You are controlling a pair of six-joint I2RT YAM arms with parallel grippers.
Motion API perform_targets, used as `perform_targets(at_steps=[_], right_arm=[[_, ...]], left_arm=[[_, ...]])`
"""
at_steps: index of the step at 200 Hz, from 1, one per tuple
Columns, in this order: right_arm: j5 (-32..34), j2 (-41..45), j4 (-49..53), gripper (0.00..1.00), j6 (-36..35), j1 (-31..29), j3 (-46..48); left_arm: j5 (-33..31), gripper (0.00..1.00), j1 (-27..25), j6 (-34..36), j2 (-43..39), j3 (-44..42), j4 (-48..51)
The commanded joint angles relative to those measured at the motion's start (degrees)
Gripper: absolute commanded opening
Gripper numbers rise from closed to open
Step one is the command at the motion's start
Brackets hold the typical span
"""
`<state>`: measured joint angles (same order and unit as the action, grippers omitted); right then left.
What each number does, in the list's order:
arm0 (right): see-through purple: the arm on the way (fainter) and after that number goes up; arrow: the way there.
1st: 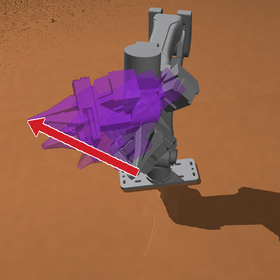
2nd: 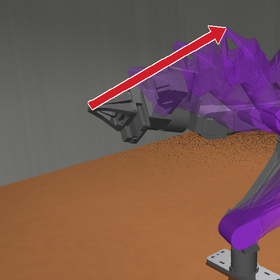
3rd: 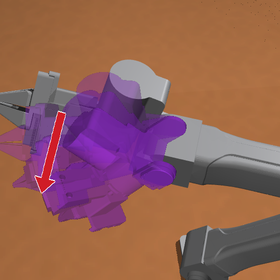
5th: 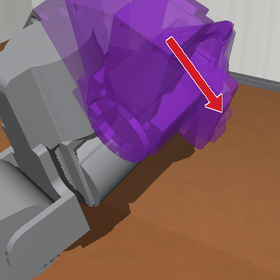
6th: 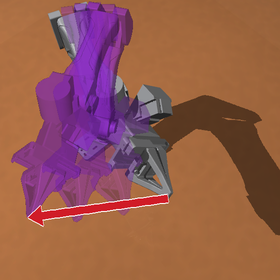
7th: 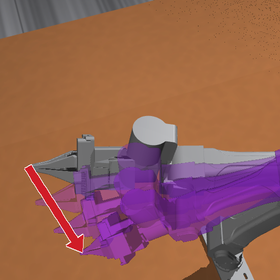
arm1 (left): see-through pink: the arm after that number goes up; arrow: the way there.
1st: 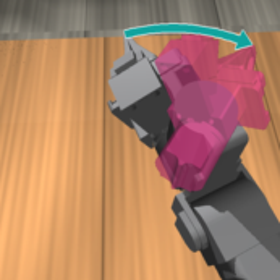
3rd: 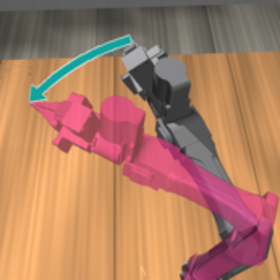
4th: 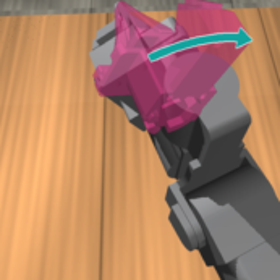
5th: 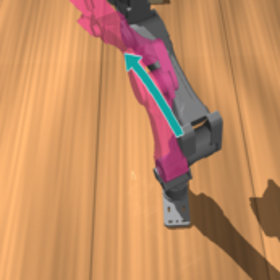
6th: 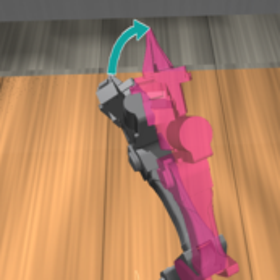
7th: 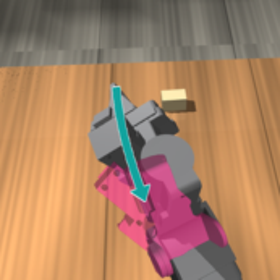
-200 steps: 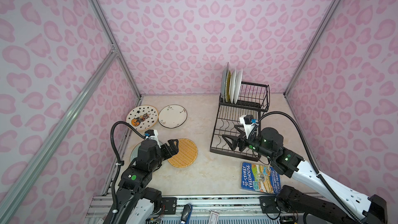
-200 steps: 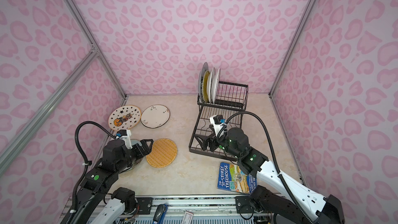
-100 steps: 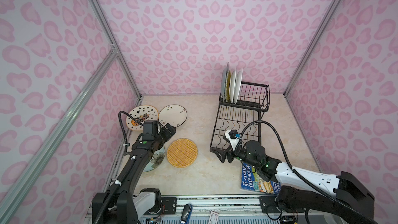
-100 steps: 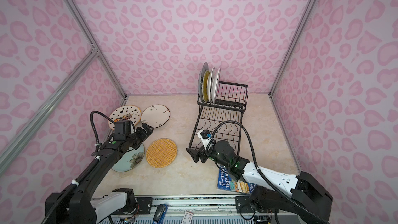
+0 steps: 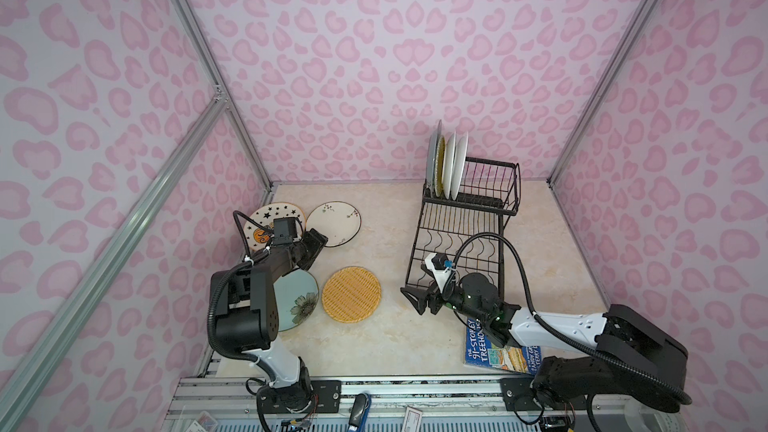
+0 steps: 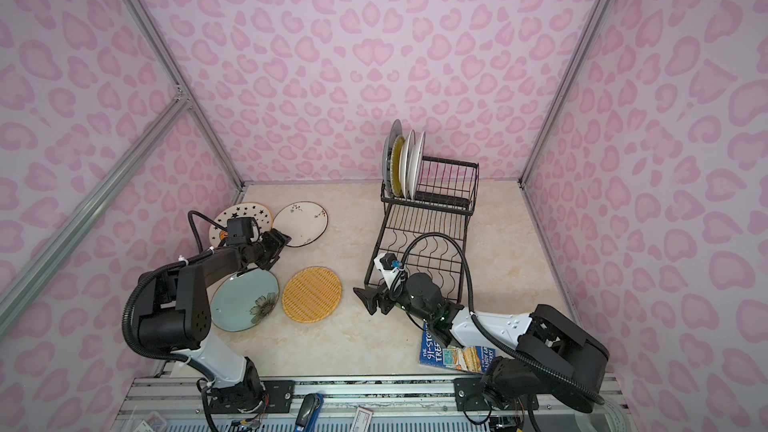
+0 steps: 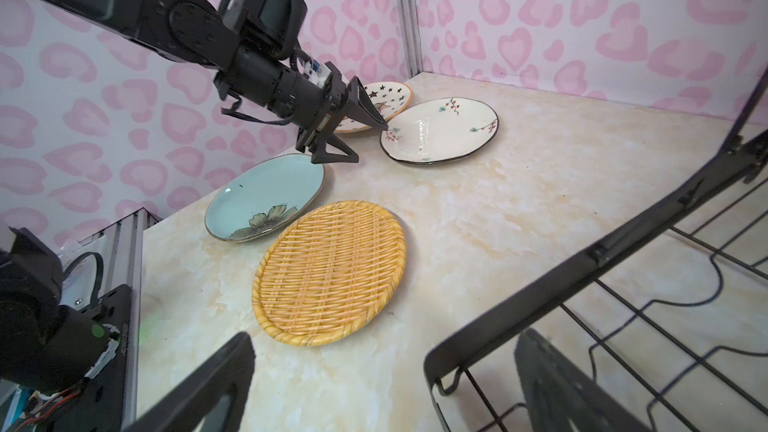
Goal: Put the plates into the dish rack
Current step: 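Reach the left gripper to the white berry-sprig plate while the right moves toward it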
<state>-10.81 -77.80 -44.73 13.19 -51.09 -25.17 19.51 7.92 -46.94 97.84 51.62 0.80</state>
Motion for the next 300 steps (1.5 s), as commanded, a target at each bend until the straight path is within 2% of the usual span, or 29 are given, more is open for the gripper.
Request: perform_targets(at_steps=[1, 23, 71, 102, 210, 251, 262, 300], right_arm=[[-1.39, -1.3, -4.41, 0.97, 0.78, 0.0, 0.25], [-2.34, -2.31, -5.14, 0.98, 1.05, 0.07, 0.03], [-2.62, -3.24, -7.08, 0.98, 2.04, 0.11, 0.26], [-6.01, -5.96, -9.23, 0.99, 4.0, 0.47, -0.3], [-6.69, -6.05, -8.58, 0.99, 3.92, 0.64, -0.69], [-6.59, -5.54, -8.27, 0.98, 3.78, 0.73, -0.78], [-6.7, -5.43, -8.29, 0.99, 3.7, 0.67, -0.76], [-6.42, -4.91, -7.65, 0.99, 3.25, 0.65, -0.75]], left_arm=[[1.76, 0.76, 0.47, 0.07, 2.44, 0.9, -6.05], [2.07, 0.76, 0.6, 1.37, 4.7, 2.11, -6.36], [4.06, 0.73, 1.92, -1.59, 8.32, 2.0, -10.61], [5.18, 0.68, 2.03, -3.46, 10.12, 2.07, -13.69], [3.72, 0.59, 2.18, -8.62, 13.44, 1.21, -17.92], [3.34, 0.37, 2.19, -10.2, 15.01, 3.05, -17.74], [3.59, 0.26, 2.2, -10.45, 15.43, 3.55, -18.16], [7.4, 0.04, 2.18, -10.79, 14.68, 3.07, -23.78]])
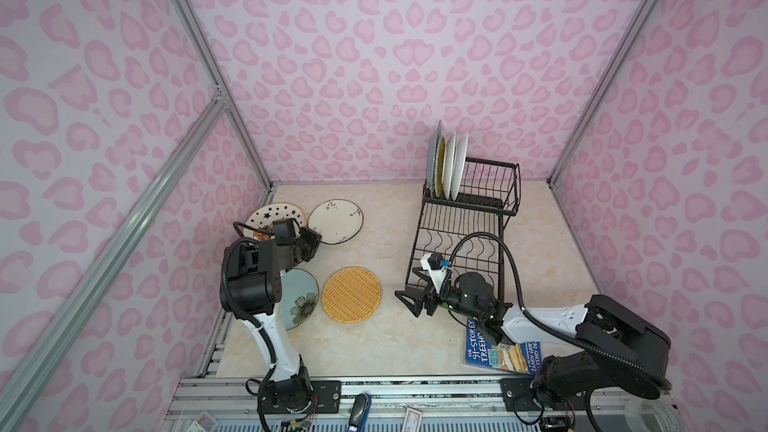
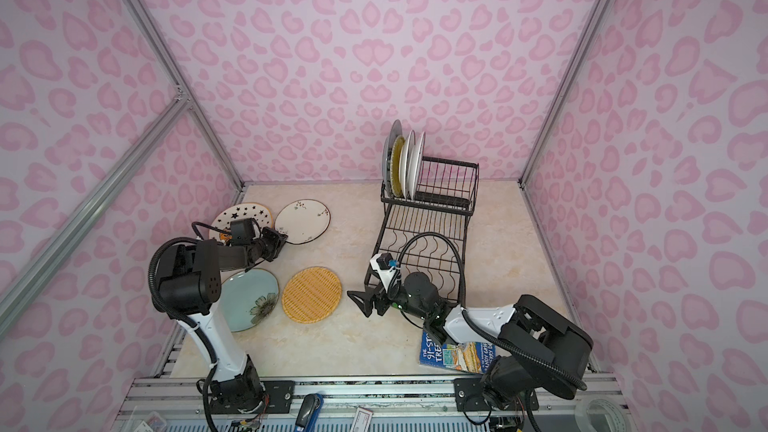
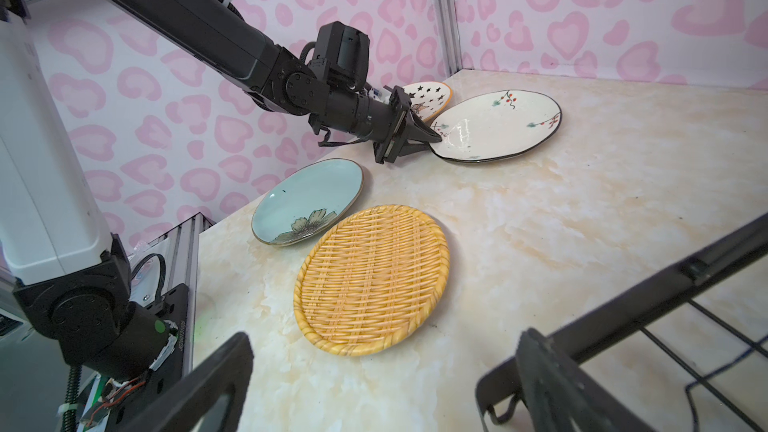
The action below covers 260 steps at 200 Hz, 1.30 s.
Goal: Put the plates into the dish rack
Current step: 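Reach the left gripper to the white berry-sprig plate while the right moves toward it, then grasp the berry-sprig plate's rim with the left gripper and tilt it upright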
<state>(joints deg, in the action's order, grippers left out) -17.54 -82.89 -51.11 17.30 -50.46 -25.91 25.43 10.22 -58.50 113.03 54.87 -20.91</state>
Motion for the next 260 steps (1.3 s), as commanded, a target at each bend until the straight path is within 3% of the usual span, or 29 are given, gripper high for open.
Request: perform_targets(at_steps=[1, 31, 72, 115, 172, 218, 260], right_arm=[[0.31, 0.23, -1.27, 0.99, -0.86, 0.05, -0.01], [0.5, 0.24, -0.82, 0.98, -1.31, 0.08, -0.18], [0.97, 0.1, 0.01, 0.99, -2.03, 0.04, -0.39], [2.93, 0.4, 1.86, 0.99, -4.59, -0.04, -0.63], [8.79, 2.03, 0.38, 0.98, -9.22, -1.1, 1.45], [14.48, 1.74, -2.67, 0.99, -18.43, -4.7, 1.48], [21.12, -0.83, -4.26, 0.99, -35.81, -9.07, -1.66]], left_arm=[[1.6, 0.04, -0.11, 0.72, -0.61, -0.28, -2.27], [3.49, 0.04, -0.53, 0.13, -6.86, -1.65, -4.17], [-0.02, 0.04, -1.86, 0.41, -18.53, -5.18, 0.62], [-2.96, 0.04, -2.44, 2.33, -31.24, -8.98, 9.63], [-4.95, 0.04, -2.75, 7.51, -49.23, -9.67, 29.52], [-2.45, 0.04, -2.74, 11.21, -56.37, -7.76, 40.51], [0.73, 0.04, -2.66, 10.61, -57.49, -7.72, 42.2]])
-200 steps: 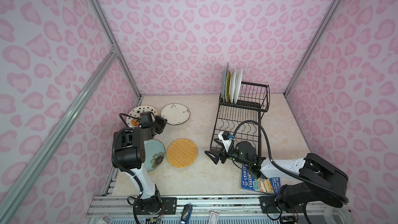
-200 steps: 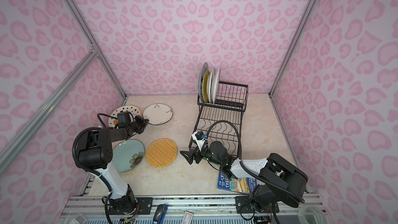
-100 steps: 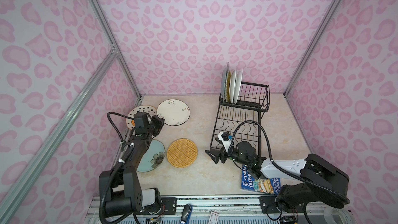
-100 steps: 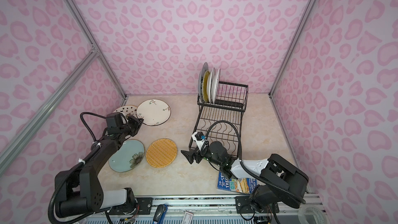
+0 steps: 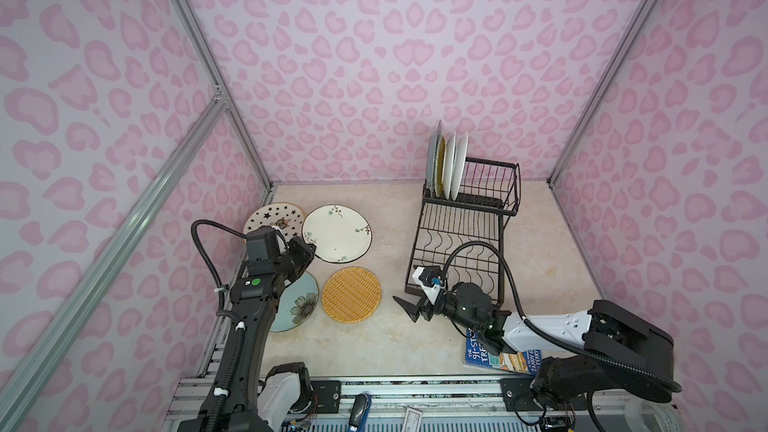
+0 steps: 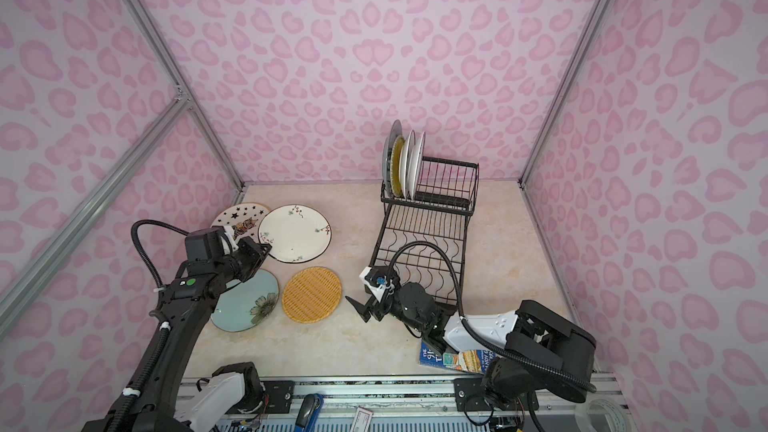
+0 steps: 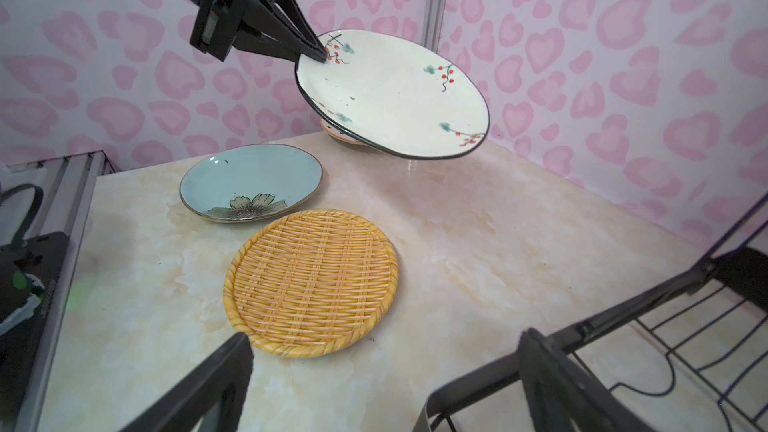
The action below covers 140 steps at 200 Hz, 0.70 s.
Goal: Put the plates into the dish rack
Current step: 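Grasp the berry-sprig plate's rim with the left gripper and tilt it upright, then move the right gripper to the upright plate's rim beside the left gripper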
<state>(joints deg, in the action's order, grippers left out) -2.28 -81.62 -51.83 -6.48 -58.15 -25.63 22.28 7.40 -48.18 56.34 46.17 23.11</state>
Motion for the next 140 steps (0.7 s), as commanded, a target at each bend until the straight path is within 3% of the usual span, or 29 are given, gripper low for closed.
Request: perform_targets(at_steps=[1, 39, 88, 140], right_arm=[[6.01, -2.29, -3.54, 0.99, -12.4, -1.45, -2.05], [11.63, -10.86, -2.34, 0.99, -23.52, -1.54, -11.95], [14.88, -21.83, -3.14, 0.91, -43.48, -3.13, -22.43], [13.38, -28.55, 0.43, 0.87, -49.97, -3.2, -30.54]], left_arm=[[3.89, 0.04, 0.11, 0.24, -0.83, 0.96, -1.83], [4.69, 0.04, -0.01, -0.46, -1.48, 1.11, -1.26], [5.04, 0.04, -0.44, -1.57, -1.39, 1.71, -0.32], [5.75, 0.04, -0.81, -2.44, -1.13, 2.17, 0.0]])
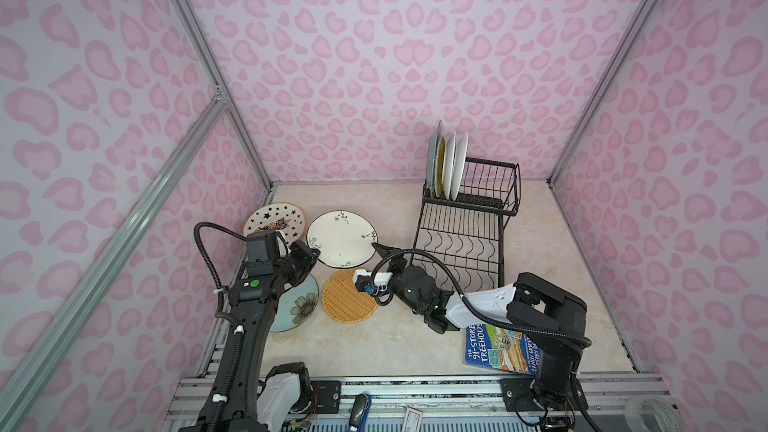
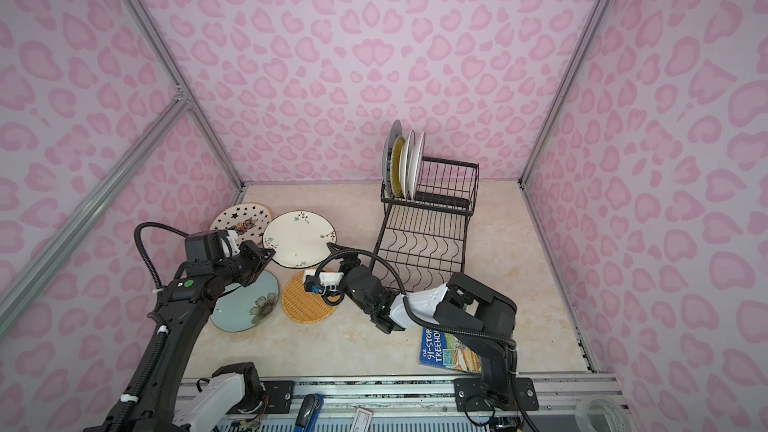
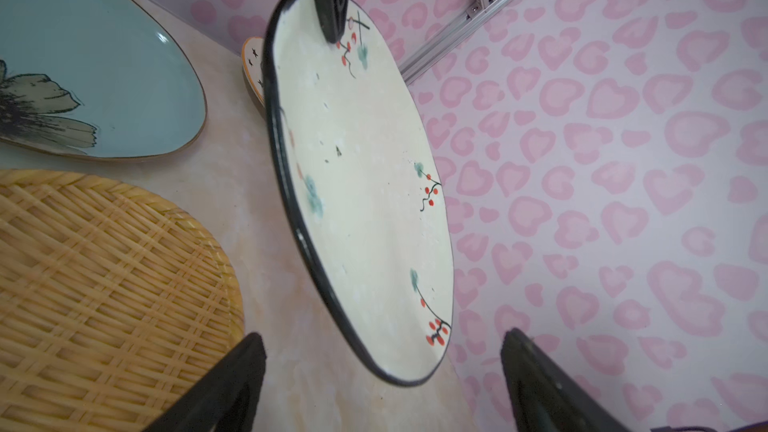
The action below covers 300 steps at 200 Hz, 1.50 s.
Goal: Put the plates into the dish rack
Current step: 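Move the right gripper to the upright plate's rim beside the left gripper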
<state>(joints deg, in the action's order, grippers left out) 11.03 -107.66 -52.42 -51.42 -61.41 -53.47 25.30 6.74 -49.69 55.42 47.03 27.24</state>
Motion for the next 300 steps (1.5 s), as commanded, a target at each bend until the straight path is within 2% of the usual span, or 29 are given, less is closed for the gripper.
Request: perform_targets(at_steps=[1, 48, 94, 113, 153, 181, 259, 287, 300], right_arm=[[0.1, -2.67, 1.15, 0.87, -5.11, 0.06, -2.87], [1.18, -9.2, 3.25, 0.75, -7.61, 0.15, -10.85], [7.45, -14.07, -0.2, 0.53, -10.11, 0.23, -16.28], [8.03, -15.43, -0.94, 0.44, -11.11, 0.21, -17.51], [8.75, -15.61, -1.86, 0.15, -11.07, 0.15, -18.18], [9.11, -14.96, -3.05, 0.02, -11.64, 0.15, -17.7], [11.34, -14.34, -3.6, 0.0, -11.63, 0.32, -17.79], [12.2, -13.56, -2.19, 0.0, -9.94, 0.66, -17.77], [12.96, -13.3, -0.79, 0.0, -9.34, 0.84, -18.14]], left_arm=[[2.74, 0.04, -0.15, -0.98, -0.26, 1.4, -4.13], [2.87, 0.04, -0.32, -0.76, -0.51, 1.92, -2.8], [3.37, 0.04, -0.25, -1.64, -0.63, 1.45, -2.8], [3.66, 0.04, -0.38, -2.05, -0.57, 1.32, -2.99], [3.97, 0.04, -0.38, -2.18, -0.48, 1.2, -2.9], [3.79, 0.04, -0.33, -2.4, -0.23, 0.7, -3.03], [4.41, 0.04, -0.35, -2.69, 0.82, -0.08, -3.76], [5.29, 0.19, -0.35, -2.71, 1.18, -0.06, -4.47], [5.37, 0.29, -0.36, -2.6, 0.95, -0.07, -4.73]])
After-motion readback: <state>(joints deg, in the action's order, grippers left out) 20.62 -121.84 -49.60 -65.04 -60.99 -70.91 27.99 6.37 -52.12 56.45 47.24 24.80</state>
